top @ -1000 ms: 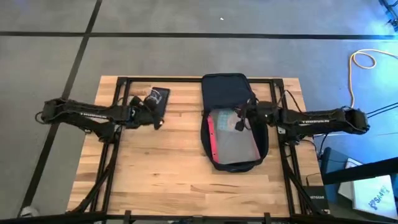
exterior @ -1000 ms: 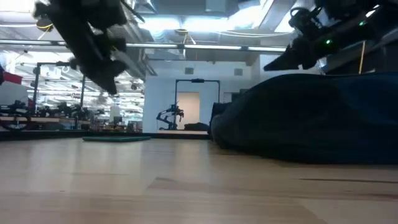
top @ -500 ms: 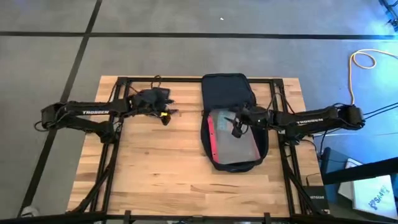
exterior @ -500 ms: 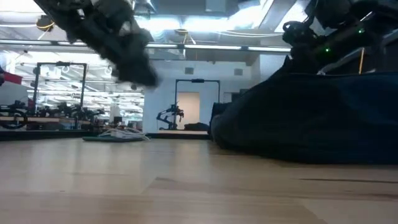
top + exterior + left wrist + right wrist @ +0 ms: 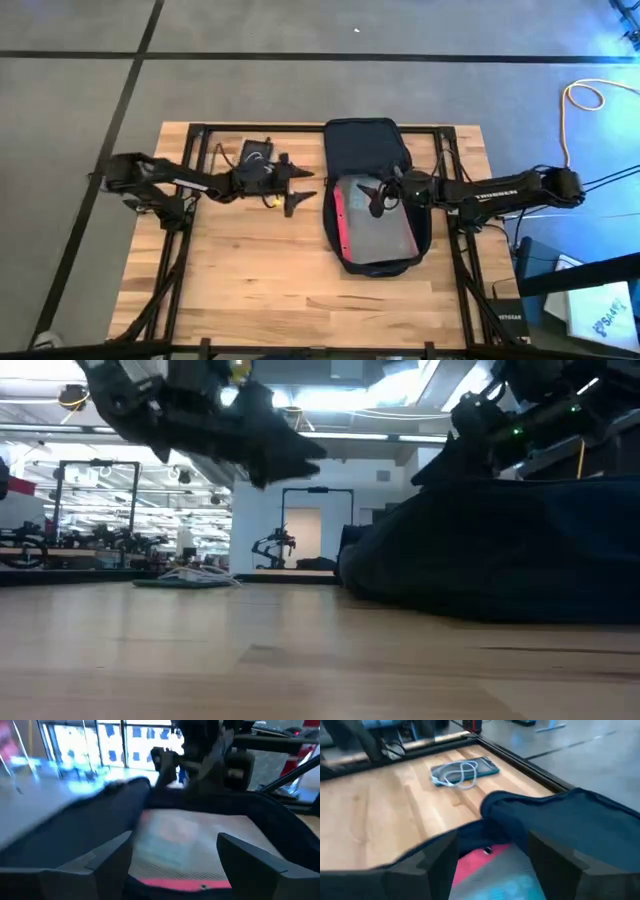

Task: Unpack backpack
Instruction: Remove the transparent zip bag from the blue backpack

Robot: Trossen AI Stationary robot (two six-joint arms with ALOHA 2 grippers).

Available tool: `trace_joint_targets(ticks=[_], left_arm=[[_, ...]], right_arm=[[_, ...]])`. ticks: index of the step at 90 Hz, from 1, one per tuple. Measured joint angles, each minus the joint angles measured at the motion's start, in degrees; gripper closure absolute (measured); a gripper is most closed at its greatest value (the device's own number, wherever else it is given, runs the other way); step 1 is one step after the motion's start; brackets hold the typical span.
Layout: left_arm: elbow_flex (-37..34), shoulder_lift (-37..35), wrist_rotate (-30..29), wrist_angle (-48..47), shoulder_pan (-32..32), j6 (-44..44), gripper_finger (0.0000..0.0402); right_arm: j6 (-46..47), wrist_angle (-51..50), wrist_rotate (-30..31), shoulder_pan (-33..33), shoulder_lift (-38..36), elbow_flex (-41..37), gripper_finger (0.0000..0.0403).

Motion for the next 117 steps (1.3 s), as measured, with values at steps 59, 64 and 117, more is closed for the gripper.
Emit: trace_joint_targets(ticks=[59, 64, 117], left_arm=[[1.14, 5.34, -5.30, 2.00, -1.90, 12.12, 0.0129], [1.12, 5.34, -6.35, 2.06, -1.36, 12.18, 0.0129], [1.14, 5.34, -6.62, 1.27, -0.10, 13.98, 0.0129]], right_arm=[[-11.33, 3.33, -4.17, 0.00, 1.00, 1.68, 0.0185], [-12.66, 3.21, -4.55, 0.00, 1.15, 1.68, 0.0185], [-9.99, -3.17, -2.03, 0.99, 0.82, 1.89, 0.0185]])
